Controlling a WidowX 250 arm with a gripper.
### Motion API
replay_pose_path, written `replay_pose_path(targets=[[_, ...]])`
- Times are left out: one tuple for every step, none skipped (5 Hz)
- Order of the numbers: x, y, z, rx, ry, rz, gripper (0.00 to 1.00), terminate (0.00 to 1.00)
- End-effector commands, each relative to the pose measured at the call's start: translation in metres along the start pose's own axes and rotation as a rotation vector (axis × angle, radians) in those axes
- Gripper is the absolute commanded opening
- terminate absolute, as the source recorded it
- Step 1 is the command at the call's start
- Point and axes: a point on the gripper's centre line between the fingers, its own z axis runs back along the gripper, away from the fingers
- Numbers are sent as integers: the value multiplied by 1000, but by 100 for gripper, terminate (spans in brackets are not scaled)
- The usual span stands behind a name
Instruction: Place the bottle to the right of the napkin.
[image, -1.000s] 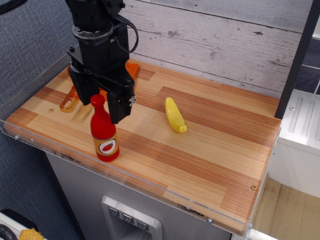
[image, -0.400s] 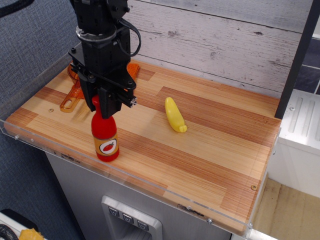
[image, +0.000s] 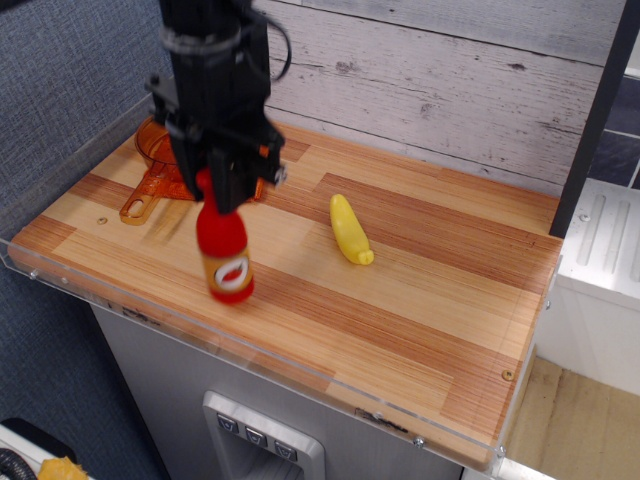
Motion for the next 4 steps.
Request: replay_pose_path(targets=[[44,9,26,20,-80,42,0,0],[77,10,30,21,-106,96,0,0],[99,15,35,7,-134,123,0,0],[122,19,31,2,-144,148,0,0]])
